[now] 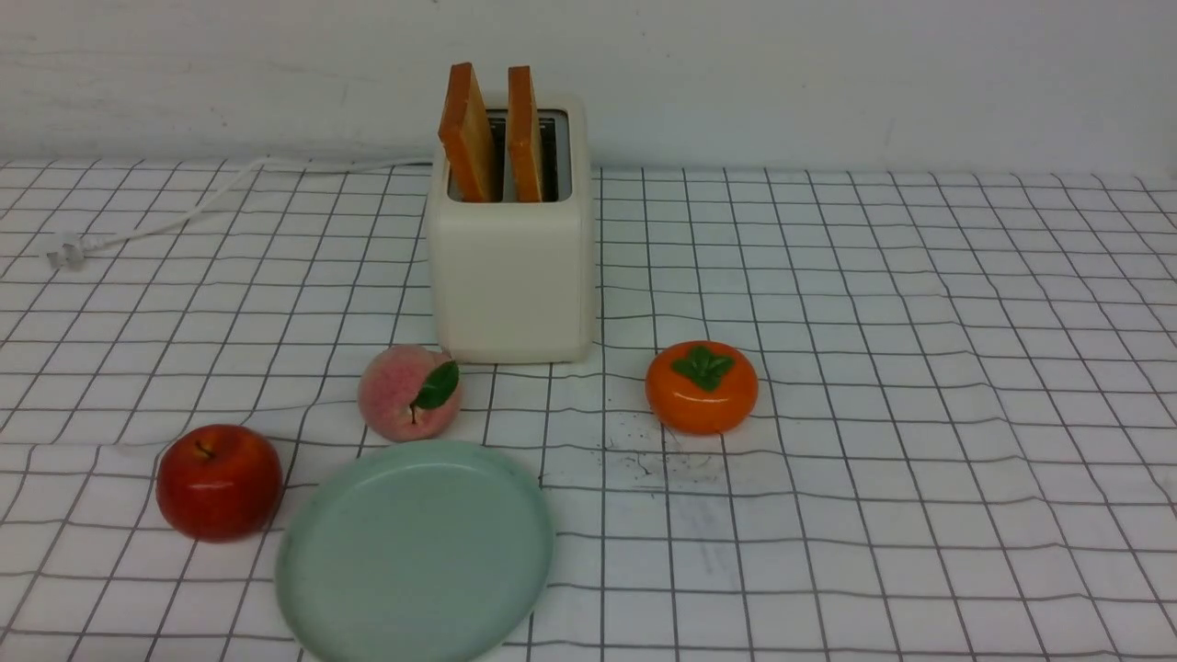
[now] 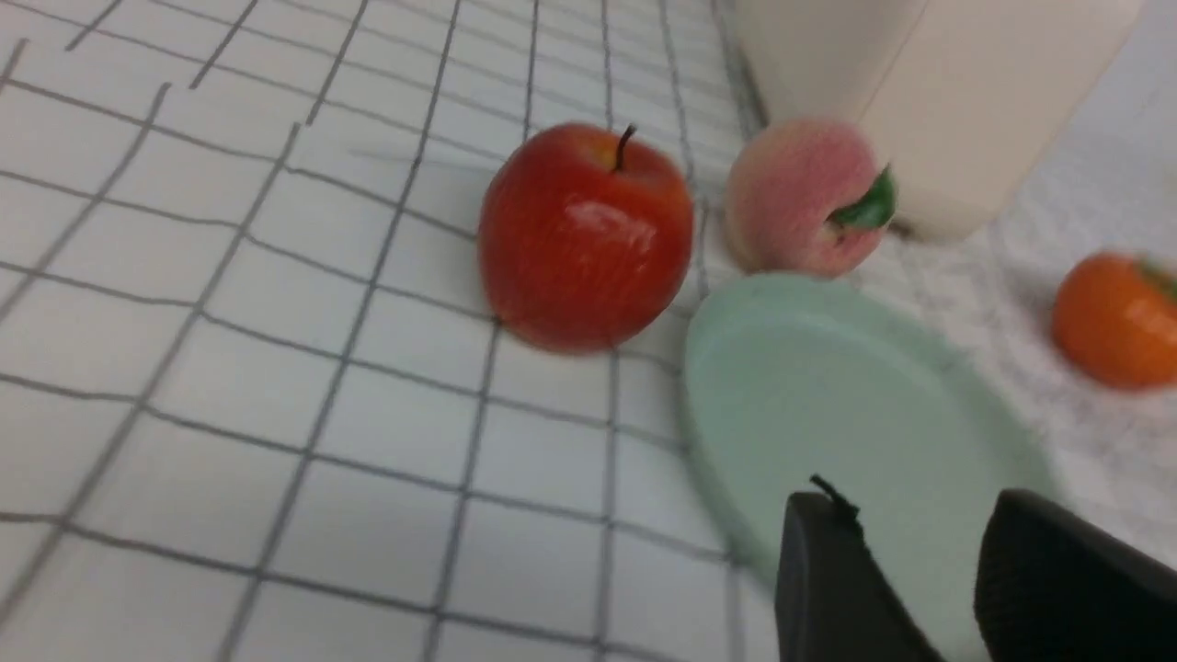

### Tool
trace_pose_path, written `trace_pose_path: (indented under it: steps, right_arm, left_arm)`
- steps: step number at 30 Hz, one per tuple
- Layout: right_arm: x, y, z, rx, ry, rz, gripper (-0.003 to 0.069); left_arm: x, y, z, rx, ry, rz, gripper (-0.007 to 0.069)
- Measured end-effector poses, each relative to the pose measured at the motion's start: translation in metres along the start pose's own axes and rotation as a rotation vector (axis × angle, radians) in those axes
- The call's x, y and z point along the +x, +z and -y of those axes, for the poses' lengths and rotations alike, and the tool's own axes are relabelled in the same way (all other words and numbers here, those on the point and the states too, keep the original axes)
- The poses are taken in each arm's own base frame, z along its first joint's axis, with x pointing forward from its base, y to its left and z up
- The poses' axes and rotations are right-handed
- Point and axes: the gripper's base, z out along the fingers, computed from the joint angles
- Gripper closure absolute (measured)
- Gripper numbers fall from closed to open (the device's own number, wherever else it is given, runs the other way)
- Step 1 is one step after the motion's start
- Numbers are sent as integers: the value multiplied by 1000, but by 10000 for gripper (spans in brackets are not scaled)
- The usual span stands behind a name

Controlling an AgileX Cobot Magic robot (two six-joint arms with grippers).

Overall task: Take toasted bread from bread machine on white checkered table place on plate.
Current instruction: 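Reach for a toast slice standing in the toaster with the left gripper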

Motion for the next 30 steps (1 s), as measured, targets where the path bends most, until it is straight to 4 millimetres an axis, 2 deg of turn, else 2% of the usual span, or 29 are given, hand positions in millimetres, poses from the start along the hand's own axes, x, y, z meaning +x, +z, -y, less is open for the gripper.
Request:
trace_pose_path:
  steps: [2,5,10,15,18,21,22,24,25,28,30]
  right_arm:
    - [0,0,0,0,0,0,419]
    - [0,0,0,0,0,0,419]
    - [0,0,0,0,0,0,419]
    - [0,0,0,0,0,0,419]
    - [0,0,0,0,0,0,419]
    - [0,0,0,0,0,0,419]
    - [0,0,0,0,0,0,419]
    - [0,0,0,0,0,0,419]
    - [0,0,0,0,0,0,419]
    - [0,0,0,0,0,0,419]
    - [0,0,0,0,0,0,419]
  left_arm:
    - [-7,0,4,48,-204,68,387]
    - [-15,-1,6,94,-405,152,387]
    - [-26,-4,4,127,-569,271,387]
    - [-28,-5,3,130,-604,297,387]
    - [-29,-5,5,132,-585,292,403]
    - [-49,-13,28,178,-441,234,499]
    - [-48,-12,28,173,-436,220,506]
    - [-71,-12,51,168,-257,131,592]
    - [-81,-6,62,147,-156,48,633]
    - [-97,9,76,97,8,-105,638]
    - [-109,27,84,58,99,-208,638]
